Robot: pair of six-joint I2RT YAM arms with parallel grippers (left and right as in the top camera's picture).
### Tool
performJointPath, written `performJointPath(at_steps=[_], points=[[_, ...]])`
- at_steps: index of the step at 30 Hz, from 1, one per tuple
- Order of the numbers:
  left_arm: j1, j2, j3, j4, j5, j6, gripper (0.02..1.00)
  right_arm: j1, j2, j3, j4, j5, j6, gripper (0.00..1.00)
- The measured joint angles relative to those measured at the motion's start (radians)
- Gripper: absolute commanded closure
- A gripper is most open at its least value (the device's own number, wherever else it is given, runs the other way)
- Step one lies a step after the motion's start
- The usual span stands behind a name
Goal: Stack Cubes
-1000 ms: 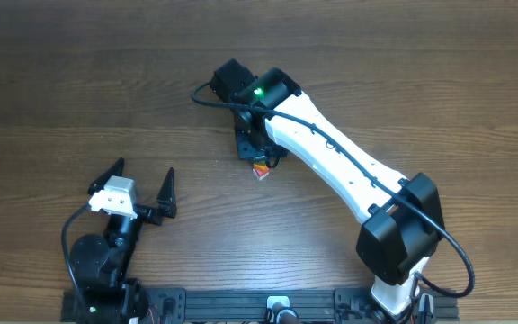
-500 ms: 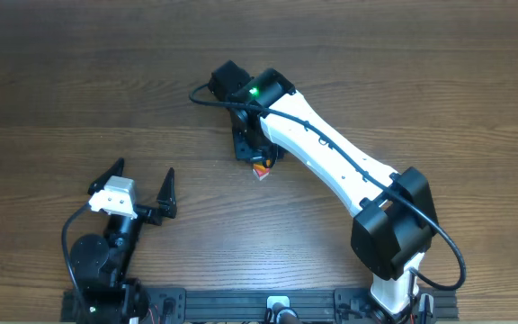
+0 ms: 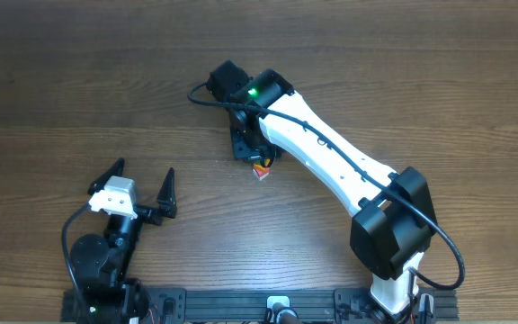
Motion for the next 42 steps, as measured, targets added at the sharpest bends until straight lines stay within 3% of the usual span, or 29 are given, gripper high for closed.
performJointPath(at_steps=[42], points=[[0.0,0.0,0.0,0.0,0.0,0.0,0.018,0.0,0.003,-0.035,0.034,-0.001,0.005,0.851]])
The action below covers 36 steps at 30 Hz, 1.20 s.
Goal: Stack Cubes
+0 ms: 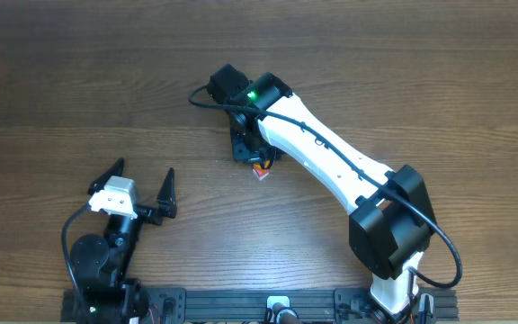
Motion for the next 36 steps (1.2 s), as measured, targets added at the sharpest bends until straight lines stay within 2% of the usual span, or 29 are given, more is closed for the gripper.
performJointPath(at_steps=[9,21,32,36], points=[[0.0,0.0,0.0,0.0,0.0,0.0,0.018,0.0,0.0,-0.01,0.008,0.0,0.001,0.833],[0.0,0.0,0.0,0.0,0.0,0.0,0.02,0.0,0.0,-0.011,0.008,0.0,0.002,0.709],[0.0,0.0,0.0,0.0,0.0,0.0,0.018,0.0,0.0,-0.011,0.008,0.0,0.003,0.676],[0.0,0.0,0.0,0.0,0.0,0.0,0.018,0.0,0.0,-0.011,0.008,0.0,0.004,0.627]])
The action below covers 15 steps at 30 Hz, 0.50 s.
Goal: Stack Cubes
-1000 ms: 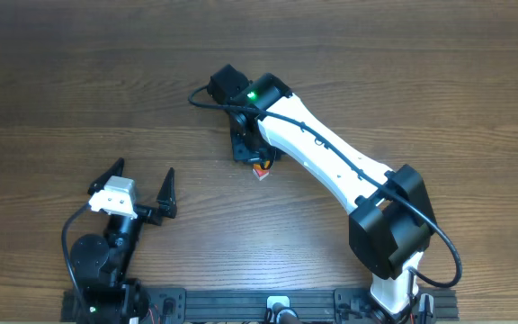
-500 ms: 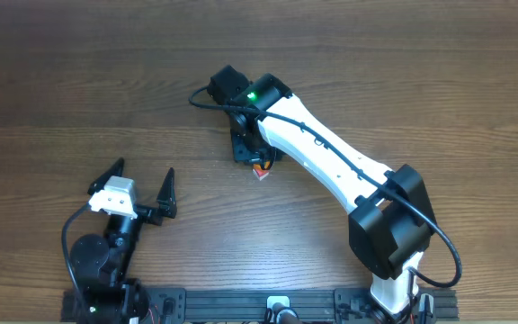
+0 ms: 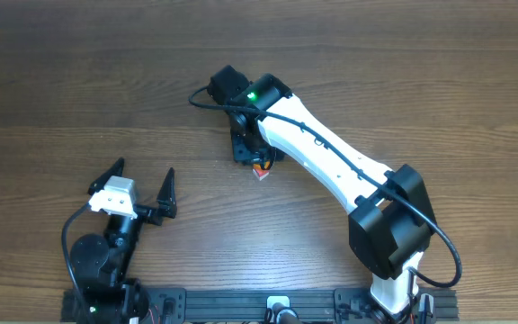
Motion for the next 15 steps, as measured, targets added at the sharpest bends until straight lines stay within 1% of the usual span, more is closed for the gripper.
performJointPath(at_steps=[3,6,8,9,11,12,15], points=[[0.0,0.0,0.0,0.0,0.0,0.0,0.018,0.0,0.0,0.0,0.0,-0.003,0.001,0.562],[0.0,0.0,0.0,0.0,0.0,0.0,0.018,0.0,0.0,0.0,0.0,-0.003,0.002,0.437],[0.0,0.0,0.0,0.0,0.0,0.0,0.018,0.0,0.0,0.0,0.0,-0.003,0.001,0.336],[0.0,0.0,0.0,0.0,0.0,0.0,0.018,0.0,0.0,0.0,0.0,-0.003,0.0,0.253],[0.0,0.0,0.0,0.0,0.0,0.0,0.018,0.0,0.0,0.0,0.0,-0.004,0.007,0.031],[0.0,0.0,0.0,0.0,0.0,0.0,0.018,0.0,0.0,0.0,0.0,-0.003,0.001,0.007],[0.0,0.0,0.0,0.0,0.0,0.0,0.018,0.0,0.0,0.0,0.0,-0.006,-0.002,0.007]])
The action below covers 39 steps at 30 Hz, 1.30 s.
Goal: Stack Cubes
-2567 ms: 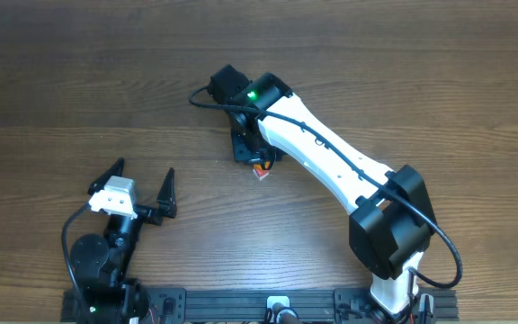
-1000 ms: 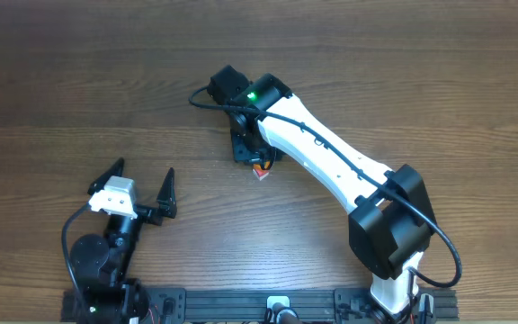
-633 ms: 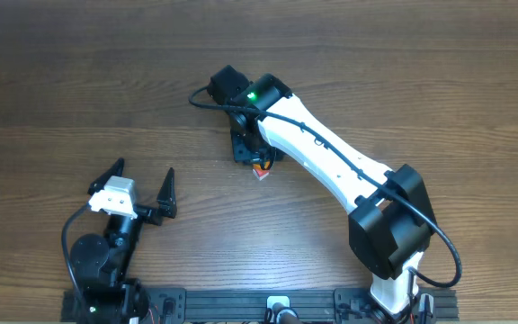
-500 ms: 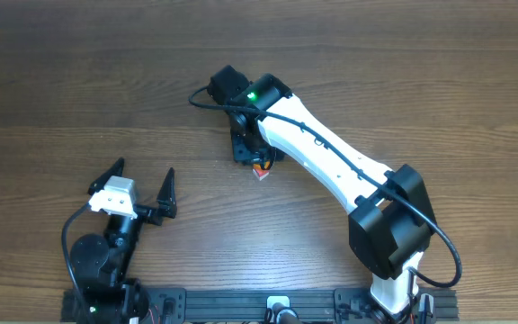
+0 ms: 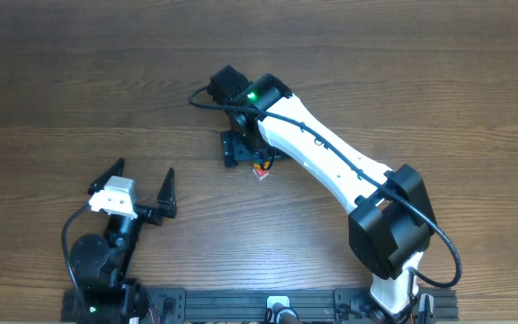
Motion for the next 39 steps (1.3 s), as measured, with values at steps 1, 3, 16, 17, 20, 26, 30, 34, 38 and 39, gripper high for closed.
performJointPath(at_steps=[1,3,16,17,20,26,30,34,38,39], points=[[0.0,0.0,0.0,0.0,0.0,0.0,0.02,0.0,0.0,0.0,0.0,0.0,0.0,0.009],[0.0,0.0,0.0,0.0,0.0,0.0,0.02,0.0,0.0,0.0,0.0,0.0,-0.006,0.009],[0.0,0.0,0.0,0.0,0.0,0.0,0.018,-0.055,-0.068,0.059,-0.047,0.024,-0.131,0.007],[0.0,0.0,0.0,0.0,0.0,0.0,0.018,-0.072,-0.099,0.069,-0.046,0.027,-0.145,0.007],[0.0,0.0,0.0,0.0,0.0,0.0,0.018,-0.149,-0.226,0.104,-0.042,0.035,-0.198,0.007],[0.0,0.0,0.0,0.0,0.0,0.0,0.018,-0.314,-0.532,0.125,-0.042,0.055,-0.311,0.009],[0.0,0.0,0.0,0.0,0.0,0.0,0.018,-0.392,-0.718,0.041,0.005,0.097,-0.366,0.009],[0.0,0.0,0.0,0.0,0.0,0.0,0.018,-0.551,-0.924,-0.169,0.116,0.111,-0.406,0.009],[0.0,0.0,0.0,0.0,0.0,0.0,0.018,-0.689,-1.111,-0.412,0.259,0.052,-0.468,0.009],[0.0,0.0,0.0,0.0,0.0,0.0,0.018,-0.709,-1.156,-0.469,0.303,0.038,-0.48,0.009]])
